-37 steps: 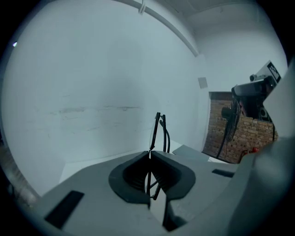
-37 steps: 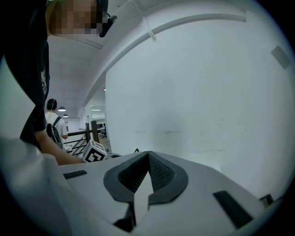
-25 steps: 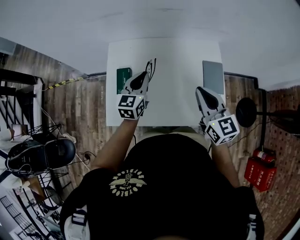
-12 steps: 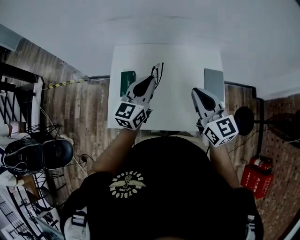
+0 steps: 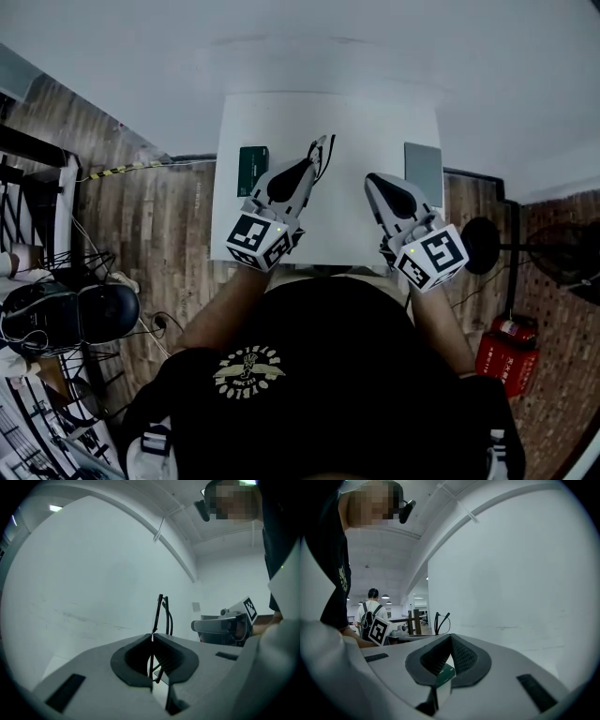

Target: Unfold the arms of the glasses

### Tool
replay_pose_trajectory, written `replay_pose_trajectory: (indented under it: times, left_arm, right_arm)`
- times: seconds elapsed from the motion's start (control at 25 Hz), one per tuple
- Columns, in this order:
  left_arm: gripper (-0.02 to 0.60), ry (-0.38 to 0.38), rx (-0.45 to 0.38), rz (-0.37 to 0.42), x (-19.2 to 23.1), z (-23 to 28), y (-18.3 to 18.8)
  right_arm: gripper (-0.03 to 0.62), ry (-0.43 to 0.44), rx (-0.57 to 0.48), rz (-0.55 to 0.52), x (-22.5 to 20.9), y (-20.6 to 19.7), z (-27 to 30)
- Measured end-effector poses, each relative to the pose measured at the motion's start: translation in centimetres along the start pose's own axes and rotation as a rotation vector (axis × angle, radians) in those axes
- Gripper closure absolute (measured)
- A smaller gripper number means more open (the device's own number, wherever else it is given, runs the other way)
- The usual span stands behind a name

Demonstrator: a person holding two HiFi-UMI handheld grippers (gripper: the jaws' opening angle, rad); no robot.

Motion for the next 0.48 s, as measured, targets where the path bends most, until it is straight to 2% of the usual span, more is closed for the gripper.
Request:
replay_pose_trajectory:
  times: [0.28, 0.48]
  left_arm:
    - [0.560, -0.031, -0.002, -0.006, -0.4, -0.4, 0.3]
    - [0.560, -0.047, -0.016, -0.002, -0.5, -0.4, 0.8]
  right_arm:
    - [0.592, 0.098, 0.010, 0.079, 1.4, 0.3, 2.5]
    - [0.566, 0.148, 0.012, 0.082, 2.2, 0.5, 3.7]
Point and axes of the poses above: the fingertips, and each gripper's own axes: z forward along the fingers, x to its left, y out of its top, the point moved 6 cm from there along -z, backward along the fingers
